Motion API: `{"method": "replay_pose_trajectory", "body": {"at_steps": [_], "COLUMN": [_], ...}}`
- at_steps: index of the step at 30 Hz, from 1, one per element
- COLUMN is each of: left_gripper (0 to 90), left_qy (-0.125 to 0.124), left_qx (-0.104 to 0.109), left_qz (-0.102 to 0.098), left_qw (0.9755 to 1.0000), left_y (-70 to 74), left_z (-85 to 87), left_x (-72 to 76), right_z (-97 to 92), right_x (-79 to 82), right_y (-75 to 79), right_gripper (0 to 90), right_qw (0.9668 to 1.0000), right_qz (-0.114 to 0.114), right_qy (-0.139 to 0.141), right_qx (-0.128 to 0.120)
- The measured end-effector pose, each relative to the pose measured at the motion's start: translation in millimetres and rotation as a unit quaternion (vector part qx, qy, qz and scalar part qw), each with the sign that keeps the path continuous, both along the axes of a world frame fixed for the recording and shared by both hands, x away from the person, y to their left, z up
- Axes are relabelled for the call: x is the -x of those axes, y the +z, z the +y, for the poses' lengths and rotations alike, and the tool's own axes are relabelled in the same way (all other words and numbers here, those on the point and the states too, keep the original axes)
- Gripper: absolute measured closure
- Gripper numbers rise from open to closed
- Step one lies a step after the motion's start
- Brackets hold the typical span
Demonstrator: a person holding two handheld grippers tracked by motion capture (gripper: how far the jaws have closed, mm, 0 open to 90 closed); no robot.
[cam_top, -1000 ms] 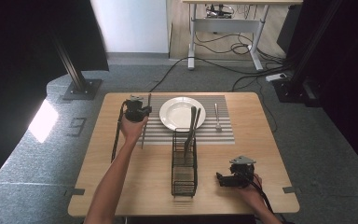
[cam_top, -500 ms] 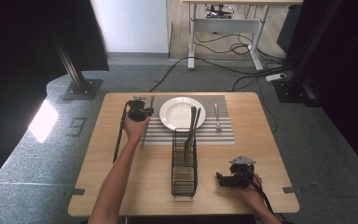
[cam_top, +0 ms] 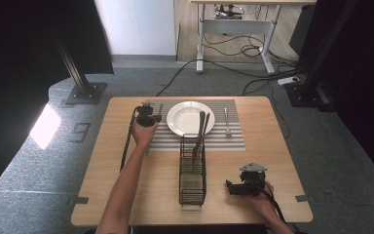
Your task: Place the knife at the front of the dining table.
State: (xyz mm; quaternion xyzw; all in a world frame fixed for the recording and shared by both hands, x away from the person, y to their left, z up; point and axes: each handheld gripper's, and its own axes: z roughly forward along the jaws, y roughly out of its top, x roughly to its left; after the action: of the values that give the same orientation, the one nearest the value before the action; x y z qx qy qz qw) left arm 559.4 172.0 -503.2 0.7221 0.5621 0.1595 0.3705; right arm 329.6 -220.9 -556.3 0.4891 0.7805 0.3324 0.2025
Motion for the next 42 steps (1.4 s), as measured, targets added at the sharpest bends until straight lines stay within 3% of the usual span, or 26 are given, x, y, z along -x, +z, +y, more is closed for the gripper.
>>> {"method": "replay_pose_trajectory", "body": {"at_steps": [15,25,29,34,42], "left_gripper": [83.5,83.0,82.7,82.3,82.3], "left_qy": [0.028,0.029,0.030,0.029,0.030], "left_qx": [0.002,-0.023,-0.019,-0.034,-0.029], "left_qz": [0.028,0.058,0.059,0.054,0.049], "left_qw": [0.9992,0.9977,0.9976,0.9976,0.9979], "left_y": [-19.8,-29.7,-29.8,-29.8,-30.8], "left_z": [11.9,9.0,9.7,6.7,7.7], "left_x": [-15.4,-20.7,-21.1,-19.7,-18.6], "right_z": [0.0,0.1,0.1,0.1,0.1], "right_x": [0.2,0.4,0.6,0.7,0.8], "right_y": [0.0,0.1,0.2,0.2,0.2], "right_gripper": [0.6,0.8,1.1,1.4,1.5], "right_qw": [1.0000,1.0000,1.0000,1.0000,1.0000], "right_qz": [-0.001,-0.001,-0.001,-0.002,-0.002], "right_qy": [0.001,0.000,0.001,0.001,0.002], "right_qx": [0.000,0.001,0.001,0.001,0.001]}}
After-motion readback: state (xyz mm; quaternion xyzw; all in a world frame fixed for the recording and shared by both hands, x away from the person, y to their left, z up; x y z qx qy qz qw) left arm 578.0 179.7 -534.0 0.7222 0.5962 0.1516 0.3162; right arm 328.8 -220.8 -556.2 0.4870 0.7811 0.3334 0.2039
